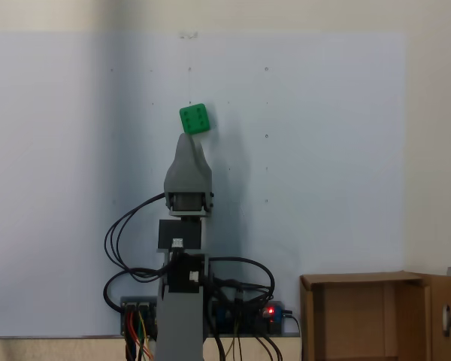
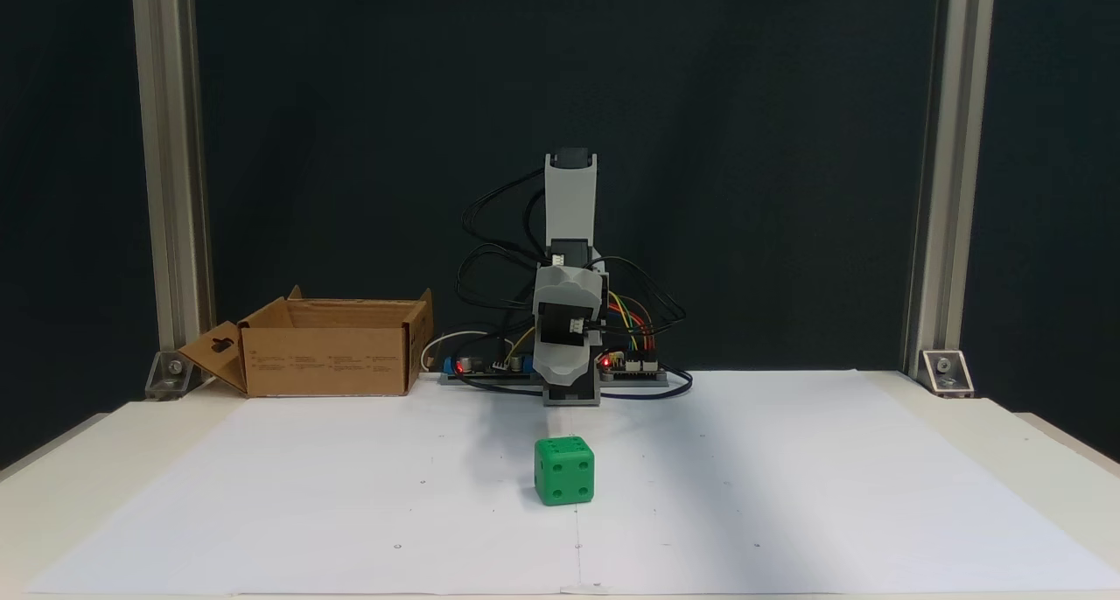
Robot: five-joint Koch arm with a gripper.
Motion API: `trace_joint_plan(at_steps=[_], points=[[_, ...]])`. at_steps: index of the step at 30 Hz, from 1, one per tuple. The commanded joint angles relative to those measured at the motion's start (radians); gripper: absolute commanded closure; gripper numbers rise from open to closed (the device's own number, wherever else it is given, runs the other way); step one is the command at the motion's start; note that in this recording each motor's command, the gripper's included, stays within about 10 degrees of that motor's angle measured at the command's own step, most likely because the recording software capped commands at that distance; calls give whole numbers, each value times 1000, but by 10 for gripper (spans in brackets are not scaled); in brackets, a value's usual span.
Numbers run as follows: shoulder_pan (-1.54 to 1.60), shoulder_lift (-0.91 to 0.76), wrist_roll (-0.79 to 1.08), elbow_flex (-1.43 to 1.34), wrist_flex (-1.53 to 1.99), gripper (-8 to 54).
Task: Grasp a green dice and put it in the bin.
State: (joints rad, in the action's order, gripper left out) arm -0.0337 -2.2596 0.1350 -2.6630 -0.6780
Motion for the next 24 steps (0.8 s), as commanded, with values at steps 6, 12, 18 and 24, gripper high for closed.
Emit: trace_joint_plan(at_steps=[6,12,18,24], points=[[3,-103,26,-175,-175,15],[21,-104,18,-175,-175,32],[5,-106,-67,69,121,27],[-17,-107,-104,222,371,26]])
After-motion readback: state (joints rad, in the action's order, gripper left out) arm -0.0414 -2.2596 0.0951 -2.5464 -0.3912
